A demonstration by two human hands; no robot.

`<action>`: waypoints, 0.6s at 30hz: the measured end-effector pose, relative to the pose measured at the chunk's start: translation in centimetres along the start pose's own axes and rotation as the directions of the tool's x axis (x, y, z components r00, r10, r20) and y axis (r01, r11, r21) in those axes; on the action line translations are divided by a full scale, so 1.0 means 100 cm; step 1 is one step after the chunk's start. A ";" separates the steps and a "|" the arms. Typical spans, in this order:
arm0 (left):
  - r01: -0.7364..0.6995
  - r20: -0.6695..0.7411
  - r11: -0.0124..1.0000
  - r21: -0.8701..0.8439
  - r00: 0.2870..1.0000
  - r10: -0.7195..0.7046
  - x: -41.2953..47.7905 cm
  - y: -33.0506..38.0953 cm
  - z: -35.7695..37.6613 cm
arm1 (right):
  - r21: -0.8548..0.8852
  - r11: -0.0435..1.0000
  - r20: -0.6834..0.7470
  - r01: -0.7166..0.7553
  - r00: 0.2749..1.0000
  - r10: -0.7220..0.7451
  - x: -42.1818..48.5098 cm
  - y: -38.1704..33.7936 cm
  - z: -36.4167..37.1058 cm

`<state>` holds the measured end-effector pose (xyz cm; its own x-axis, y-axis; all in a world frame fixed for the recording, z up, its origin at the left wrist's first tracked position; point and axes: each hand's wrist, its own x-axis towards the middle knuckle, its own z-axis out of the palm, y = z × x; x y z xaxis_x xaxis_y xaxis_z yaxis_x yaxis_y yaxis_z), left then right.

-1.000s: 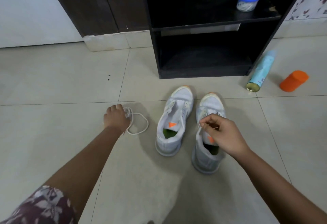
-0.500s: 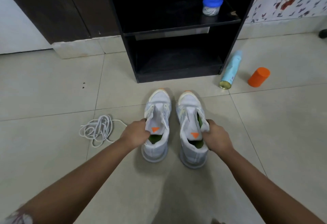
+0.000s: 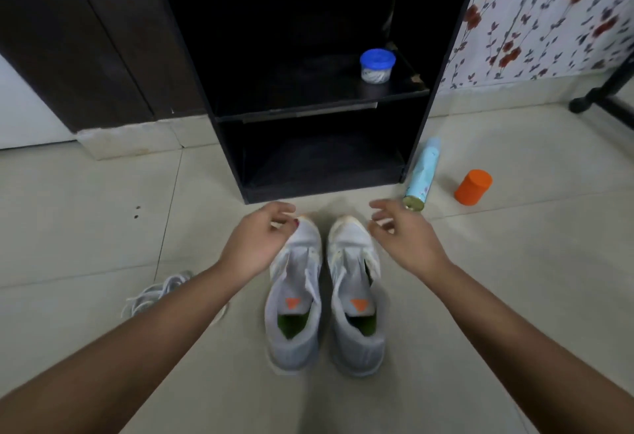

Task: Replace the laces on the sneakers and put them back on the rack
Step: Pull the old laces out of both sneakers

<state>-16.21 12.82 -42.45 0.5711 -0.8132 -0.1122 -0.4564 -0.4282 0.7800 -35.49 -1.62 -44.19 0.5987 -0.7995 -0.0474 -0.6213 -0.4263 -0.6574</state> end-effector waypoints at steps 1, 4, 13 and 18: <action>0.022 -0.005 0.988 -0.151 1.000 -0.023 0.009 0.018 -0.005 | 0.014 0.997 -0.055 0.075 0.996 -0.074 0.017 -0.010 -0.007; 0.113 0.016 0.877 -0.467 0.993 -0.120 0.040 0.067 -0.015 | -0.100 0.966 -0.231 0.236 0.939 -0.254 0.076 -0.038 -0.027; 0.263 0.098 0.656 -0.707 0.956 -0.278 0.097 0.117 -0.015 | -0.550 0.828 -0.276 0.106 0.913 -0.300 0.212 -0.071 -0.073; 0.308 0.133 0.617 -0.724 0.940 -0.313 0.111 0.115 -0.013 | -0.516 0.855 -0.213 0.051 0.959 -0.186 0.235 -0.062 -0.063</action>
<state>-14.26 -0.59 -33.90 0.5895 -0.6830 -0.4313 0.3878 -0.2290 0.8928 -20.74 -20.41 -36.45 0.5822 -0.7777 0.2373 -0.7615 -0.6238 -0.1761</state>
